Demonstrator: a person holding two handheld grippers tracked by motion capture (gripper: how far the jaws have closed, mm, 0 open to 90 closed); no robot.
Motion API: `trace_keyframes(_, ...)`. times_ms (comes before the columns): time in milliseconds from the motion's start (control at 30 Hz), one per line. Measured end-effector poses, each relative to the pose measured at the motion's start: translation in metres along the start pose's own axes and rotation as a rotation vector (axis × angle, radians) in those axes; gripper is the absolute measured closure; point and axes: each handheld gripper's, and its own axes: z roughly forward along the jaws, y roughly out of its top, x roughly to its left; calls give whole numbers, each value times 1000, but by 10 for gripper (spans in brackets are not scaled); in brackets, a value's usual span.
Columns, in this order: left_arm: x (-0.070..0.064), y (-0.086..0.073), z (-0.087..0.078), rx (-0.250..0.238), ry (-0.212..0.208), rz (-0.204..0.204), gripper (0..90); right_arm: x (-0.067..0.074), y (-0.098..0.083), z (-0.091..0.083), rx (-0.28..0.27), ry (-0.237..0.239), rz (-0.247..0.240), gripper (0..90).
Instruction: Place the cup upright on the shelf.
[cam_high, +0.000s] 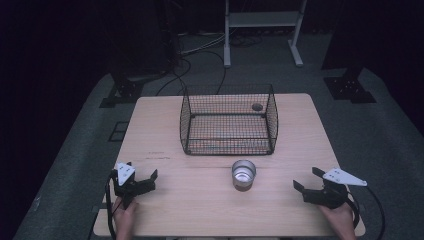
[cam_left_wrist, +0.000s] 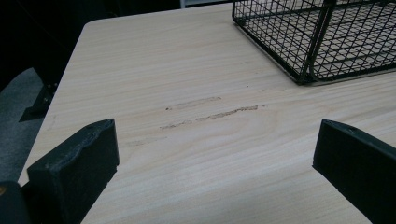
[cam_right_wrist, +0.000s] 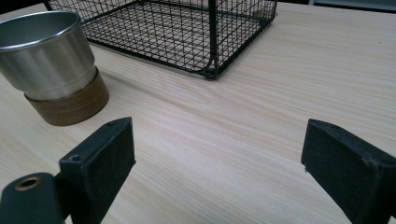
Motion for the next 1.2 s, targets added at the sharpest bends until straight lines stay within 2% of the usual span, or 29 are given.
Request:
trace_keyframes(333, -1, 0, -1, 2, -4, 4, 0, 12, 7, -1, -12, 24, -32, 90)
trace_keyframes(867, -1, -1, -1, -5, -6, 4, 0, 32, 13, 3, 1, 81, -84, 90)
trace_keyframes(1200, -1, -1, -1, -3, -7, 4, 0, 41, 24, 4, -5, 123, -117, 90)
